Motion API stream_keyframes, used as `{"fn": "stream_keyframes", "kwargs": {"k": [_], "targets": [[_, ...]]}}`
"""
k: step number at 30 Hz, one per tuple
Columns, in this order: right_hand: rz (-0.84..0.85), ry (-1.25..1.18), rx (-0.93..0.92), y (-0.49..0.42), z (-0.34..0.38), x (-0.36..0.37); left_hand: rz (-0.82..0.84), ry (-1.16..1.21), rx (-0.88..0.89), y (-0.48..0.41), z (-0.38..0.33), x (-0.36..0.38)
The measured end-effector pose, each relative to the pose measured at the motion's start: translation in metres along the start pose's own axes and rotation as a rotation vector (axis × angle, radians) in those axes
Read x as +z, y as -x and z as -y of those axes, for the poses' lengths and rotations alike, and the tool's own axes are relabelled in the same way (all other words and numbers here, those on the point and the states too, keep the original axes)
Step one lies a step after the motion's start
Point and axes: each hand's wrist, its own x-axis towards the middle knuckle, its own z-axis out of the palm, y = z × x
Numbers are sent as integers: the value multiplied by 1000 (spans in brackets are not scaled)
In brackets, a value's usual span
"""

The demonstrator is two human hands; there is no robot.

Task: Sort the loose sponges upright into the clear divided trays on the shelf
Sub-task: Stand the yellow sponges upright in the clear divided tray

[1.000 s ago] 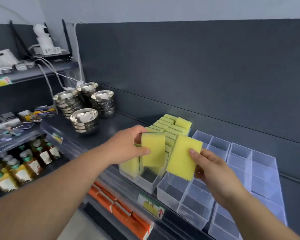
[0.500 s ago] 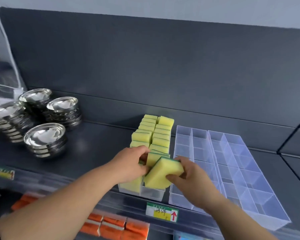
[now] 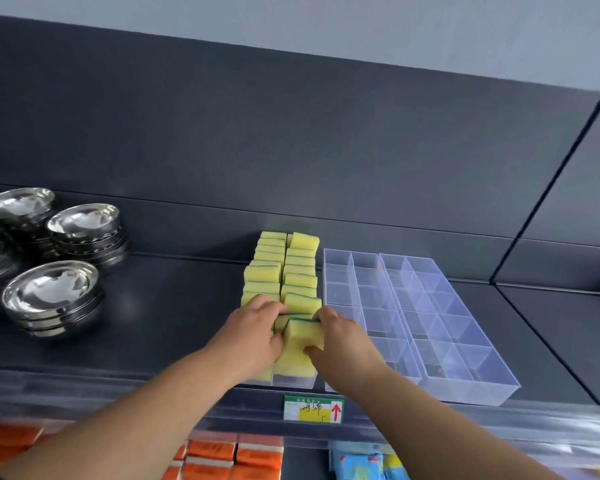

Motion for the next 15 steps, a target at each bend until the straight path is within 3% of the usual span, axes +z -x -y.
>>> {"fn": "stream_keyframes", "kwargs": {"k": [4,8,11,15], "targets": [[-68,-130,-4,13,-11,-16,0,-30,-14,8,-8,-25],[-152,-168,19,40,-40,-37,-203,11,-45,20,-34,-38],[-223,-208,84,72,-75,-52,-328,48,81,27,-72,-23],[-305,-249,245,133,-148,-79,-160,72,244,31,-143,31]]}}
